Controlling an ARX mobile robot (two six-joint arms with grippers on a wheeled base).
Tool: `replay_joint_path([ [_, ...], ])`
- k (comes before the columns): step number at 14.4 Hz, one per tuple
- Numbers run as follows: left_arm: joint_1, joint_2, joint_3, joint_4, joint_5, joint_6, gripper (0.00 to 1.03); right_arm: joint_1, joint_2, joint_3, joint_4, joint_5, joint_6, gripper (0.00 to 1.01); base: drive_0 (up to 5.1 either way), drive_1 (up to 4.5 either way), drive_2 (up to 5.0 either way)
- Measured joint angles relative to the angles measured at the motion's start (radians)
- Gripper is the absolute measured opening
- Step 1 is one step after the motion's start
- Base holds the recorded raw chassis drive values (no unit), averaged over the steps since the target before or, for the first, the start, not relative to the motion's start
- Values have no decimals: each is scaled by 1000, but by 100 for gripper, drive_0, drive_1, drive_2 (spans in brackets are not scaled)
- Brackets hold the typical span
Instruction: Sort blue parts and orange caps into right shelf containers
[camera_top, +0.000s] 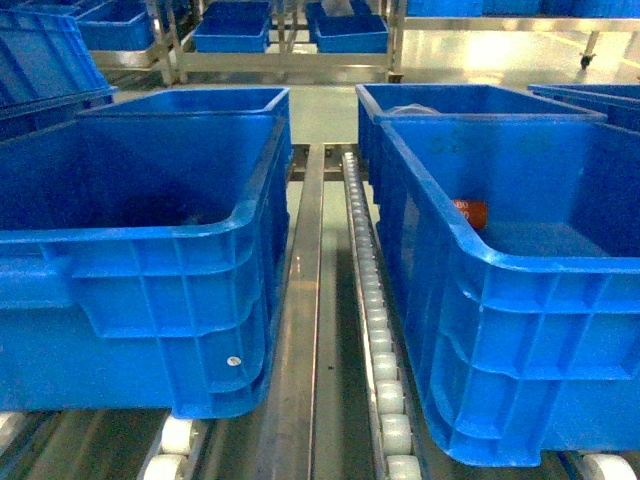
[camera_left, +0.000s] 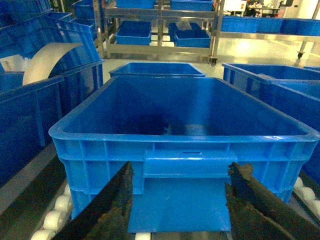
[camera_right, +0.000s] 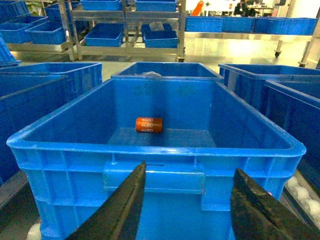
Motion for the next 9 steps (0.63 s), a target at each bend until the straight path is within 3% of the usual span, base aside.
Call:
replay_joint_path([
  [3, 0, 0, 0, 0, 0, 0, 89, 0, 0, 0, 0, 0, 0, 86, 0, 0, 0],
  [5, 0, 0, 0, 0, 0, 1, 99, 0, 0, 0, 0, 0, 0, 97, 0, 0, 0],
  [7, 0, 0, 0, 0, 0, 3, 99, 0, 0, 0, 0, 0, 0, 100, 0, 0, 0],
  [9, 0, 0, 0, 0, 0, 3, 97, 0, 0, 0, 0, 0, 0, 97, 0, 0, 0],
])
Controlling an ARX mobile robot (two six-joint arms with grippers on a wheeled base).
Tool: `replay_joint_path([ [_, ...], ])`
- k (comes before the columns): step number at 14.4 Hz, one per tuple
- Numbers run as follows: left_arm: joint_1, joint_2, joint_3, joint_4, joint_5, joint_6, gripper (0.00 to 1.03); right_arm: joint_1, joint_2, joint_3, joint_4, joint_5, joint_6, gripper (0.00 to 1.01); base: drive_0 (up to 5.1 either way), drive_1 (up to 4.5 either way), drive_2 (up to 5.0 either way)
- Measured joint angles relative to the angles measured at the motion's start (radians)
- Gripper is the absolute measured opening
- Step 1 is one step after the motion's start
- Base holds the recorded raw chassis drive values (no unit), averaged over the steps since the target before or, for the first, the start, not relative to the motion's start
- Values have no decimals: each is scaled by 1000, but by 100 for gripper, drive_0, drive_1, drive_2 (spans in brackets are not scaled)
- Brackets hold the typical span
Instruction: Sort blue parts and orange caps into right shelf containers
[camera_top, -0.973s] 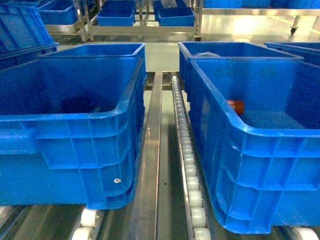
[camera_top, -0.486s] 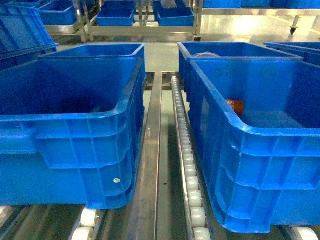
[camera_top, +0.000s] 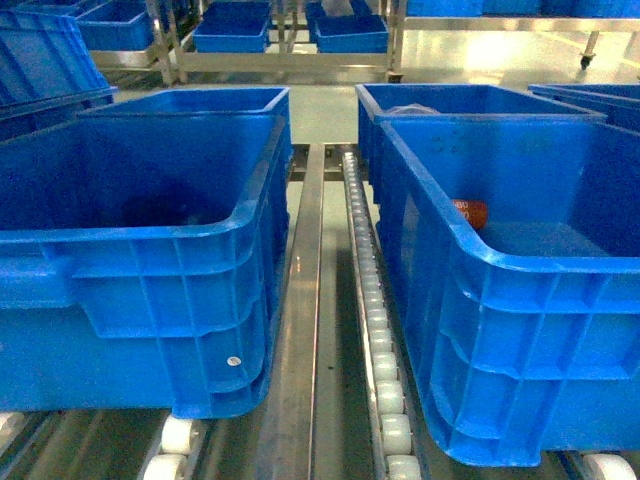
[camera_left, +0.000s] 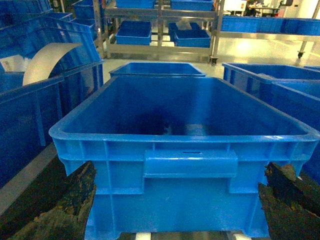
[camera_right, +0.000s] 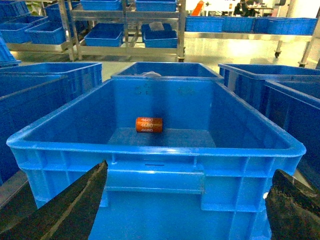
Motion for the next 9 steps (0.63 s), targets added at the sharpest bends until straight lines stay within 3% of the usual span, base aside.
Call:
replay_joint_path([
  [9, 0, 0, 0, 0, 0, 0, 98, 0, 0, 0, 0, 0, 0, 98, 0, 0, 0],
])
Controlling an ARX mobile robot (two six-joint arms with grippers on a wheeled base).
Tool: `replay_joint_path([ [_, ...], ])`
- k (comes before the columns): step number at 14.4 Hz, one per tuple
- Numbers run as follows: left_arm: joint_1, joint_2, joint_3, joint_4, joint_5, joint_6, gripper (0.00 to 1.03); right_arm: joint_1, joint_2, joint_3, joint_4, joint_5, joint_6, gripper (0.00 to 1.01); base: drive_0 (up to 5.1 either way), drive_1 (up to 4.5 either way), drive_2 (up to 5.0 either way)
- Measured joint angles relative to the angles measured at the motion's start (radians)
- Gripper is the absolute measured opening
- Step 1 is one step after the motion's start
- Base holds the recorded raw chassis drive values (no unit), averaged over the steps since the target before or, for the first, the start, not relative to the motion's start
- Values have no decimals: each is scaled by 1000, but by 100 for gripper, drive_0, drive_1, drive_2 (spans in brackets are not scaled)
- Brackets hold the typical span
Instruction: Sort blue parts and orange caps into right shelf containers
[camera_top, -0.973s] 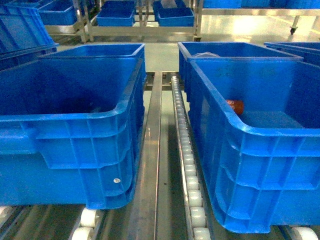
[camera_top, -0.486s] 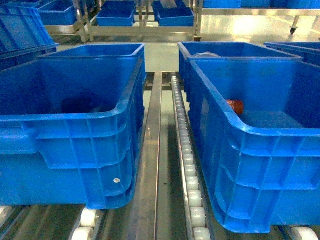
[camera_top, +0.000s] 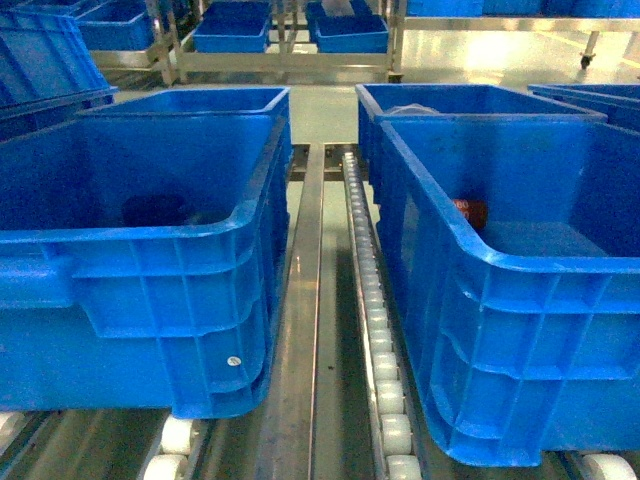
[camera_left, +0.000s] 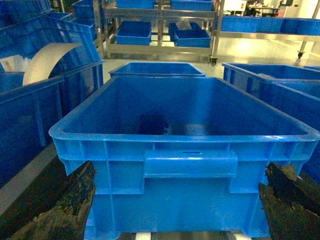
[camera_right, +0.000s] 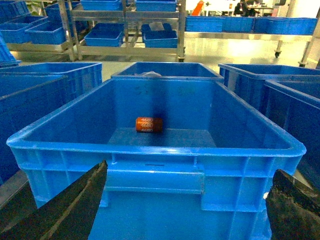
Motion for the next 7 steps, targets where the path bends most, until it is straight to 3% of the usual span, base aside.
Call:
replay_joint_path([
  [7, 0, 0, 0, 0, 0, 0, 98, 0, 0, 0, 0, 0, 0, 98, 0, 0, 0],
])
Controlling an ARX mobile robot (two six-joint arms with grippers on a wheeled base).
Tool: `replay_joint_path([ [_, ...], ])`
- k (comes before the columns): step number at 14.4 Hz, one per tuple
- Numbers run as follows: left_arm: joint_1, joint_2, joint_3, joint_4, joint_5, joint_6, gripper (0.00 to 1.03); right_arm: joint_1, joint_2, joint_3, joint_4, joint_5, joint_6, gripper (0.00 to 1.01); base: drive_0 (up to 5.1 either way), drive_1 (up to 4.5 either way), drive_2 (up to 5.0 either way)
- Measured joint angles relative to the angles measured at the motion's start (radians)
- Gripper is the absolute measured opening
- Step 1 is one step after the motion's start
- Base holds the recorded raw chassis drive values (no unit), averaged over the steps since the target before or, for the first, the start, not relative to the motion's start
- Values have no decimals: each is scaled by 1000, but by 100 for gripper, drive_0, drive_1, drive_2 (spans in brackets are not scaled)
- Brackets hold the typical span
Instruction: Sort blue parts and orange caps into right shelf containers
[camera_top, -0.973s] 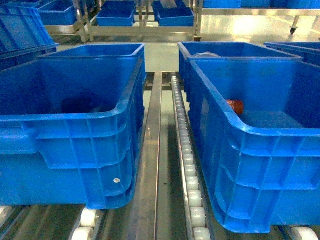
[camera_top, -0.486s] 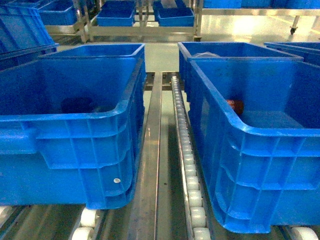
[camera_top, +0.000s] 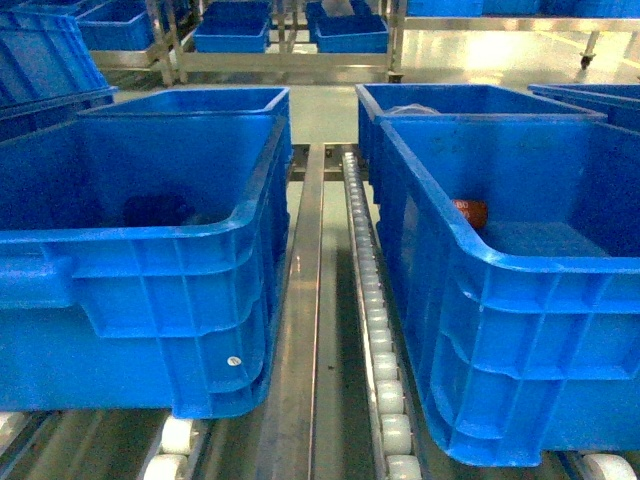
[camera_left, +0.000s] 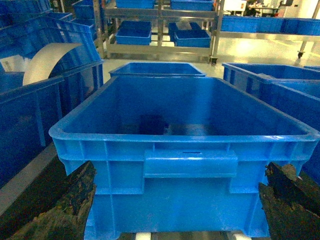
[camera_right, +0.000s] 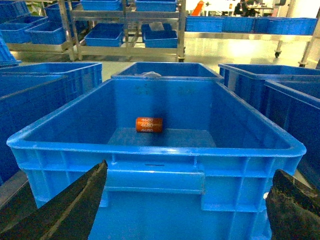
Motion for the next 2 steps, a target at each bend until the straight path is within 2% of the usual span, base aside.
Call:
replay_joint_path([
  [2, 0, 0, 0, 0, 0, 0, 98, 0, 0, 0, 0, 0, 0, 98, 0, 0, 0],
])
